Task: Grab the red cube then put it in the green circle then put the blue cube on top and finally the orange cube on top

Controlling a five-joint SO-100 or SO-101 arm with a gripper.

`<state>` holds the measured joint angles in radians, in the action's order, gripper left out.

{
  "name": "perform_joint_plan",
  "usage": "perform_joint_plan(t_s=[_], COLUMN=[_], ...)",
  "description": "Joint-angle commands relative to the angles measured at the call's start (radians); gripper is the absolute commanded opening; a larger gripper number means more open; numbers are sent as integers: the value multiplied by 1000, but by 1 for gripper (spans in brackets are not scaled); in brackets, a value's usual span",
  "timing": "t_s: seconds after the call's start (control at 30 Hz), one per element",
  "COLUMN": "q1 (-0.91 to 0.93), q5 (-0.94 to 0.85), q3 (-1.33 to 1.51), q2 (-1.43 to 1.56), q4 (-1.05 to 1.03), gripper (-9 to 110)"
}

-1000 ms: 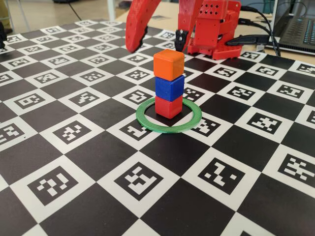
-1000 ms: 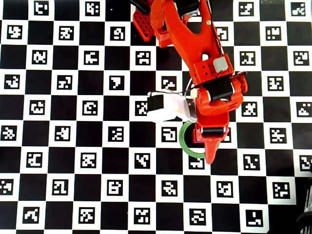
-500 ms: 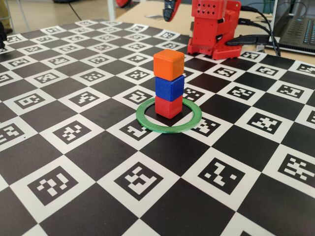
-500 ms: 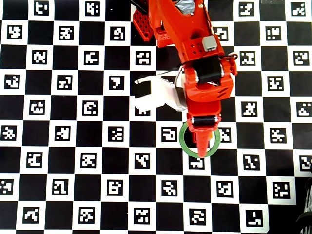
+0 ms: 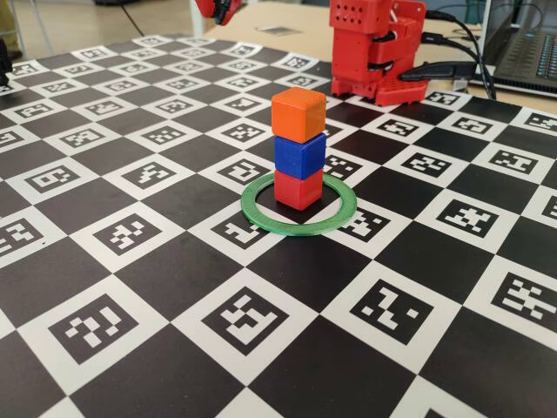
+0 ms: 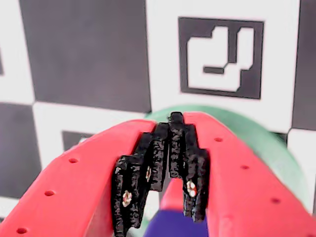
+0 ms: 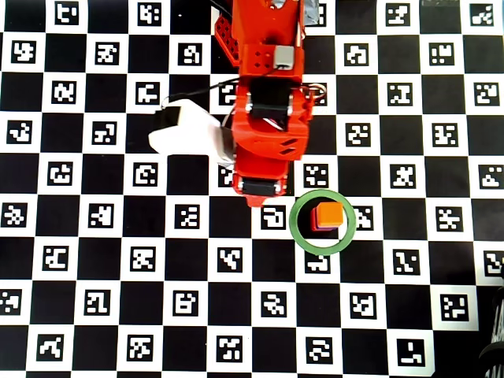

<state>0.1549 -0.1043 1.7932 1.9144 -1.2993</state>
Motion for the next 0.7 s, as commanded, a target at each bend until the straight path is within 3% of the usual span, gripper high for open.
perform_joint_plan(t_s=[0.0, 0.67], q1=[26, -2], q5=[-127, -868], q3=[49, 729], q2=[144, 704], q4=[48, 457], gripper=[-6, -6])
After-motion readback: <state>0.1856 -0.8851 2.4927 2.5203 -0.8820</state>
